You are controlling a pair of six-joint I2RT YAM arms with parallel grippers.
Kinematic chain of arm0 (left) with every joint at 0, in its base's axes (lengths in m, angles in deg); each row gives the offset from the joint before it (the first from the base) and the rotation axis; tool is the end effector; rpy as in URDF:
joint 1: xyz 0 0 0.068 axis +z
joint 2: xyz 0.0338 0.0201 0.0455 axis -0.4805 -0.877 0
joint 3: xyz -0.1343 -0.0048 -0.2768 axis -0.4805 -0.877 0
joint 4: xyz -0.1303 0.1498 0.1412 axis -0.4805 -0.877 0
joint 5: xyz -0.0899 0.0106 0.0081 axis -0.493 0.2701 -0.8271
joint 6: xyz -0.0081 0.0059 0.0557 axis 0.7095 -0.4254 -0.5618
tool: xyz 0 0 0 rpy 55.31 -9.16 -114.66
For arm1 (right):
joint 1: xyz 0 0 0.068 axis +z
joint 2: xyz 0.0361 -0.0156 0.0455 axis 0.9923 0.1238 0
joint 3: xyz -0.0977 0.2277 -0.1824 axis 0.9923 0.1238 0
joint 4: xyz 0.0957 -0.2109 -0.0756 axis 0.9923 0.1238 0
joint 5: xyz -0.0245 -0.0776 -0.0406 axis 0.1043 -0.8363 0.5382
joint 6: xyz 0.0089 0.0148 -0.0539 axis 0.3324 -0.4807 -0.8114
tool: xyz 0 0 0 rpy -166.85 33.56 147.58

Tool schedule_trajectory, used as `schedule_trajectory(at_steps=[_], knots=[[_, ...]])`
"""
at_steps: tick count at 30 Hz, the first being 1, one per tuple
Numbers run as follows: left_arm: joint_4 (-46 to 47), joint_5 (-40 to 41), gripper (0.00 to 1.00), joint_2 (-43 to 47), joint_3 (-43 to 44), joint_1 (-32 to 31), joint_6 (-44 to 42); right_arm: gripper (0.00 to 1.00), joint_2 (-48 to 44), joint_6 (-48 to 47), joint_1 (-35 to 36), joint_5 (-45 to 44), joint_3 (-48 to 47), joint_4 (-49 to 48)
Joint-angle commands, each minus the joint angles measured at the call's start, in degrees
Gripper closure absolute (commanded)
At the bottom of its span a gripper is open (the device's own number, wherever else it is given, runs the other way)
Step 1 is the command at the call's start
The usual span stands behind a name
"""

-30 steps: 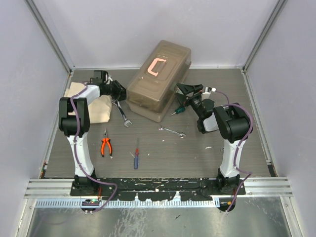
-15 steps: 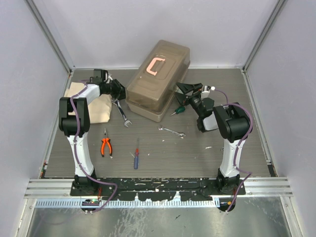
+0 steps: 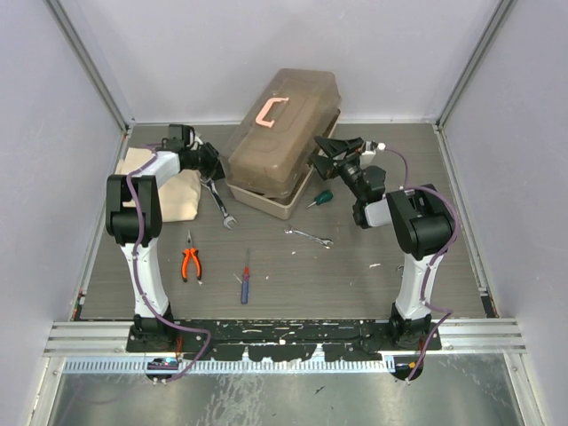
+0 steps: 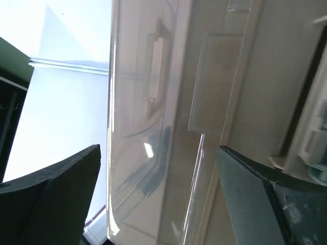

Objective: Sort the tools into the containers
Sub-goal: Open the storage box at the center of the board.

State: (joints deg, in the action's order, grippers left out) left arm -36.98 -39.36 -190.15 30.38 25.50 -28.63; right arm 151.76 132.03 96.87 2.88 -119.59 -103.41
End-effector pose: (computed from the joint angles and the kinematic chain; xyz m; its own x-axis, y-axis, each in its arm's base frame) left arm 0.4703 -0.0506 0.2157 -0.8171 -0.5760 -0.0217 -0.3411 0.5135 -0.7874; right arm 0.3837 0.1086 0.2317 -0.5297 0.8450 -0.0734 -0.2302 -0.0599 0.9713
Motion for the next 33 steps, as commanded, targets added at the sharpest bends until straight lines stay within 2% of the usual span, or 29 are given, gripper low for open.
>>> schedule_trajectory(at_steps=[1,4,8,18,24,33], knots=[[-0.9,-3.8,0.71,0.2,2.6,-1.5,-1.1,0.01,-6.3,-1.0,1.4,2.6,-5.1,0.2],[-1.8,-3.4,0.69,0.4,3.0,-1.4,-1.8,0.01,-7.0,-1.9,1.4,3.4,-7.0,2.7],[-3.3,-2.3,0.6,0.9,3.3,-1.0,-2.9,0.01,-6.6,-2.1,1.8,4.4,-9.9,4.7],[-4.8,0.2,0.48,2.4,2.3,1.3,-2.8,0.01,-6.1,-4.7,3.0,6.0,-16.7,11.9],[-6.0,2.7,0.41,6.3,1.1,4.8,-3.8,0.01,-6.9,-7.3,3.1,6.7,-19.8,17.4],[-10.8,12.2,0.31,16.0,0.2,10.9,-7.9,0.01,-6.5,-10.0,3.1,8.0,-26.6,24.6]])
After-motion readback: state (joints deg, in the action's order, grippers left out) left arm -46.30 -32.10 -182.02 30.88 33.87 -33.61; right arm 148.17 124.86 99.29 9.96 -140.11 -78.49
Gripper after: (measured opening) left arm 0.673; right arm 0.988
